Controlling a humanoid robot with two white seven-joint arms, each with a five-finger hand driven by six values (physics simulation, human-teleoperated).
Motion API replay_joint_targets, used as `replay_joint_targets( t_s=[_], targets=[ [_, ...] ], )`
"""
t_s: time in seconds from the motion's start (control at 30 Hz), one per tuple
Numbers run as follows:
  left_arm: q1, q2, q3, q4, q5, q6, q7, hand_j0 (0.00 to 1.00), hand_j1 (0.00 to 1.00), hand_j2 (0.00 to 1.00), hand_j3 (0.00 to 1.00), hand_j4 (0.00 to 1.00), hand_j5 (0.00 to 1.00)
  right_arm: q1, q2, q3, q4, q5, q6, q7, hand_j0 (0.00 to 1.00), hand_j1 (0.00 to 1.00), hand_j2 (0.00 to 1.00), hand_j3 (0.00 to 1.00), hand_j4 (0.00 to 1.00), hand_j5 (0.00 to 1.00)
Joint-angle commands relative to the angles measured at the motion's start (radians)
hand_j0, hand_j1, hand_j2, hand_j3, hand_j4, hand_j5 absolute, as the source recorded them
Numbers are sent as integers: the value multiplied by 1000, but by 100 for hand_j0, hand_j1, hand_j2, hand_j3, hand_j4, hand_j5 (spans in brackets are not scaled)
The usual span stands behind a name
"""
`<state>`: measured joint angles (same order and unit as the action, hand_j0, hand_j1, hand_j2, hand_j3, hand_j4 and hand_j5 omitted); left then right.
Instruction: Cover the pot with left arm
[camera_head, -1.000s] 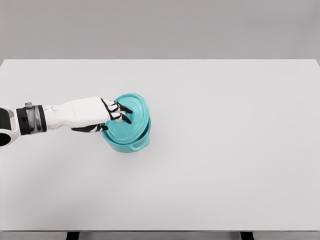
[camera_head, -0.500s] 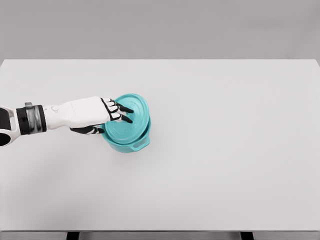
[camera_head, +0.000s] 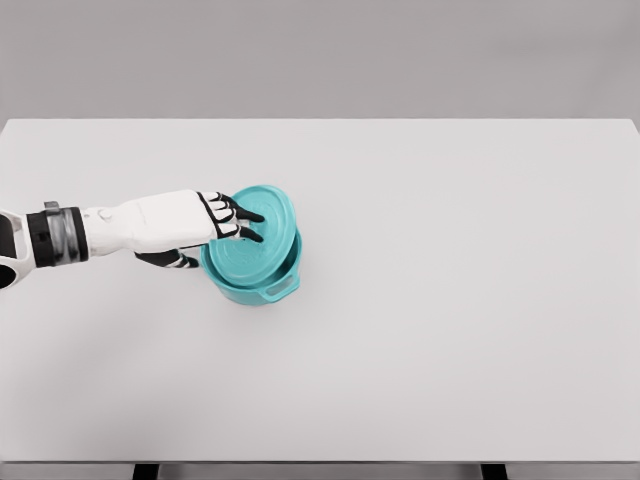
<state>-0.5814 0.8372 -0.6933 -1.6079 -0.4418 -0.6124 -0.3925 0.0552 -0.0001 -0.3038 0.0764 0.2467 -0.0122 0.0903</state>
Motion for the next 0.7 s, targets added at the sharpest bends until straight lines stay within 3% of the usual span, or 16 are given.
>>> replay_joint_targets(
  t_s=[0.0, 0.67],
  targets=[
    [0, 2, 3, -4, 5, 1, 0, 93, 93, 93, 93, 93, 93, 0, 0, 0, 0, 0, 0, 0, 100, 100, 100, 100, 100, 100],
    [-9, 16, 15, -20, 35, 1, 0, 99, 99, 99, 99, 99, 99, 0, 0, 0, 0, 0, 0, 0, 100, 100, 100, 100, 100, 100]
  ],
)
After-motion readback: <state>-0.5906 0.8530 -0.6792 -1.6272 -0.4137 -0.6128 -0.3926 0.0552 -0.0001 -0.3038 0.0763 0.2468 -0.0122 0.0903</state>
